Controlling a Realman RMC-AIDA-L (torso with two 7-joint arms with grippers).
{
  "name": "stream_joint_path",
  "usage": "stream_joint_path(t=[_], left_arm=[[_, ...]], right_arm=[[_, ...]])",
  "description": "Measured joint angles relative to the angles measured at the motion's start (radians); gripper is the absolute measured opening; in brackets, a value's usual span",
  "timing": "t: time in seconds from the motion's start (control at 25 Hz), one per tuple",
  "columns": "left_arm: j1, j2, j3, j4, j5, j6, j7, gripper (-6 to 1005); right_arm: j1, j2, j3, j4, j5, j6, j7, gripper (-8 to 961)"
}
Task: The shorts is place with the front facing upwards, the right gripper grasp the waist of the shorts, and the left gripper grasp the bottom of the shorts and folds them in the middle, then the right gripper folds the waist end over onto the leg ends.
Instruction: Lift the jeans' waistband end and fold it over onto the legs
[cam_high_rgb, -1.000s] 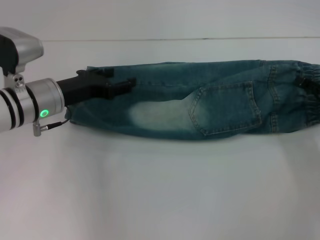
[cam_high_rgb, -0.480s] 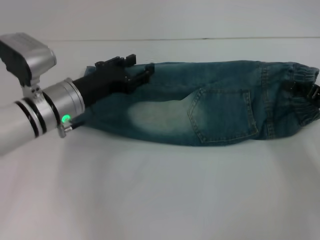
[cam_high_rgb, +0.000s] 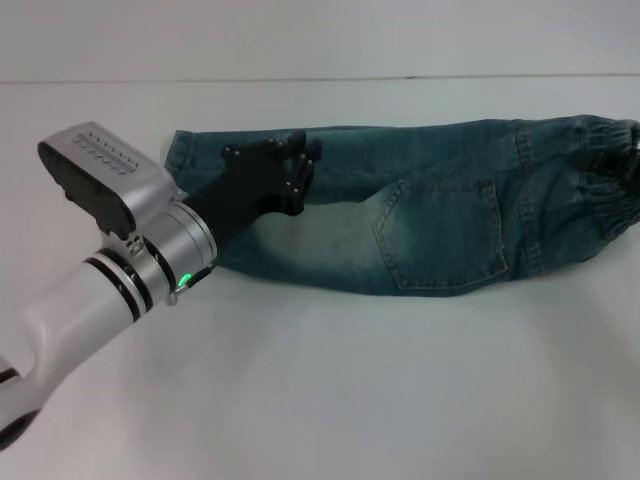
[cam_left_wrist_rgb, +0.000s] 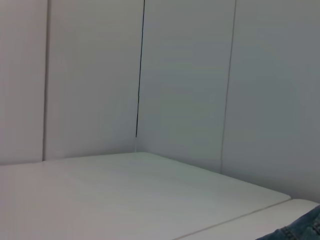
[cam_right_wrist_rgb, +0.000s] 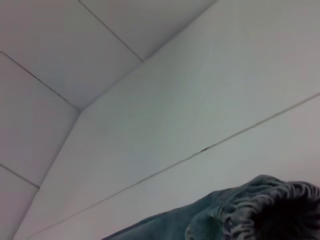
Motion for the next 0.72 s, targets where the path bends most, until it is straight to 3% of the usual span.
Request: stream_joint_path(t=[0.12, 0.28, 0.48, 0.72], left_arm=[[-0.022, 0.0, -0.064, -0.05, 0.0, 0.0, 0.07, 160], [-0.048, 0.0, -0.127, -0.103, 0.005, -0.01, 0.162, 11], [-0.086, 0.0, -0.227, -0.193, 0.009, -0.05, 0.332, 6], [-0.095, 0.0, -0.294, -0.225, 0.061, -0.061, 0.369, 0]], right_arm=[[0.002, 0.0, 0.005, -0.012, -0.005, -0.04, 0.017, 121], [0.01, -0.006, 0.022, -0.013, 0.022, -0.113, 0.024, 121], [0.018, -0.017, 0.034, -0.021, 0.125, -0.233, 0.024, 121], [0.055, -0.04, 0.031, -0.04, 0.181, -0.345, 0.08, 121]])
